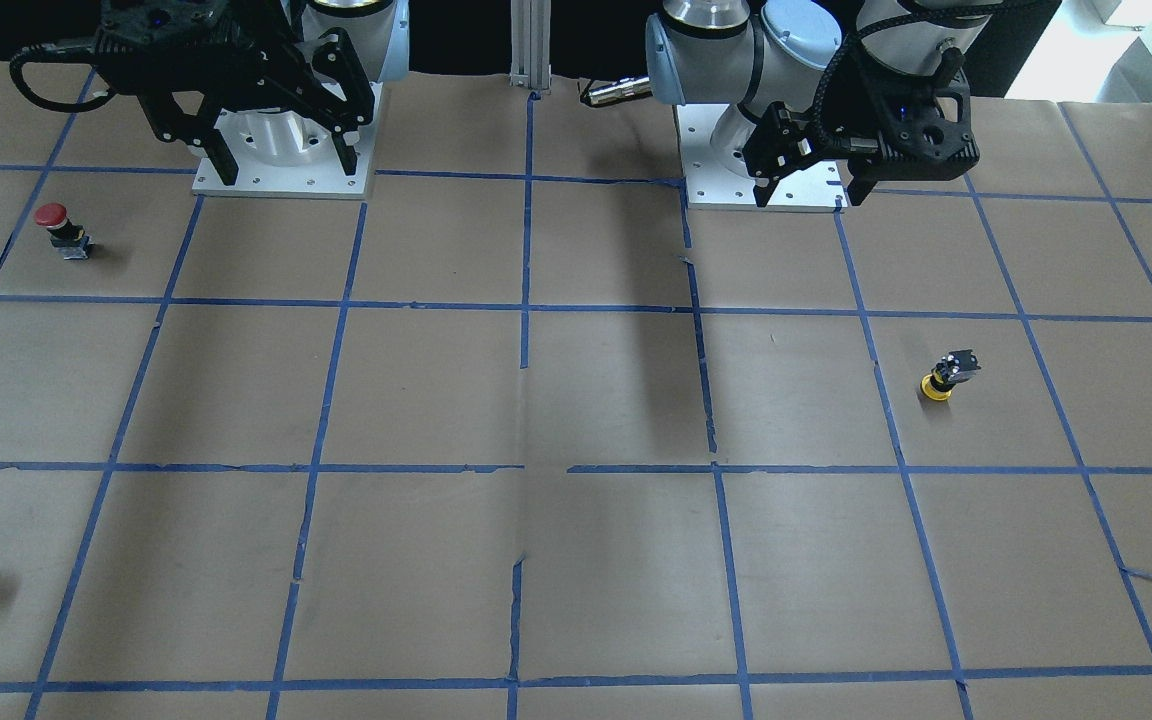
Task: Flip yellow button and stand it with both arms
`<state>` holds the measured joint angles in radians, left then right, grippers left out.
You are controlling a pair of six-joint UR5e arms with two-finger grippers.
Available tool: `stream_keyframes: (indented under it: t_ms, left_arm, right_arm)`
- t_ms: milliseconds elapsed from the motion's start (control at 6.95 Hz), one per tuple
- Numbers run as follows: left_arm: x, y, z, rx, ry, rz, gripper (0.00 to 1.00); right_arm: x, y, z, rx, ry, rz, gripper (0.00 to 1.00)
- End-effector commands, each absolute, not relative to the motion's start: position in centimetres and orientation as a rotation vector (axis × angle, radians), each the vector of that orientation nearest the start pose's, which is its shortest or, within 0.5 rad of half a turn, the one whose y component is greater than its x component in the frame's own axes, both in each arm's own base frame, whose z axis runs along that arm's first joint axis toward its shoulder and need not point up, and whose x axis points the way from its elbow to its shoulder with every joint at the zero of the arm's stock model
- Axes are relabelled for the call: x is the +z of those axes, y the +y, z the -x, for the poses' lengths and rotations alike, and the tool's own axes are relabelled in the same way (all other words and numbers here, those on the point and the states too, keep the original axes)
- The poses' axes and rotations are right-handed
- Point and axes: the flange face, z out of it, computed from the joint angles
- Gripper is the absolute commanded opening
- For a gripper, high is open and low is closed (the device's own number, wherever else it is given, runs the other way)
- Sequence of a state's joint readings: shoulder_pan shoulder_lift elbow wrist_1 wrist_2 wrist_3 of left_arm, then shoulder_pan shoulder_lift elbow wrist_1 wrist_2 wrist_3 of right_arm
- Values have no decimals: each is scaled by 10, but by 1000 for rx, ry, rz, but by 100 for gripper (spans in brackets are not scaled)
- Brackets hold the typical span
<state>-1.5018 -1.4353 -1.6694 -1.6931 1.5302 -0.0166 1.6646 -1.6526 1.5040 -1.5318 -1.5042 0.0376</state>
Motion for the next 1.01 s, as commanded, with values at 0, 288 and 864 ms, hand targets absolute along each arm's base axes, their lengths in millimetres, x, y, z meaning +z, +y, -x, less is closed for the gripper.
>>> stream_keyframes:
  t_ms: [0, 288, 864]
  left_arm:
    - [488, -435, 108, 142, 3178, 132, 100]
    - [488, -436, 108, 132, 3180, 132, 100]
    - [478, -450, 65, 167, 3120, 247, 100]
  right_arm:
    - [552, -442, -180, -100, 3099, 33, 100]
    - [553, -442, -180, -107, 3098, 31, 100]
    - [554, -441, -180, -105, 3089, 26, 100]
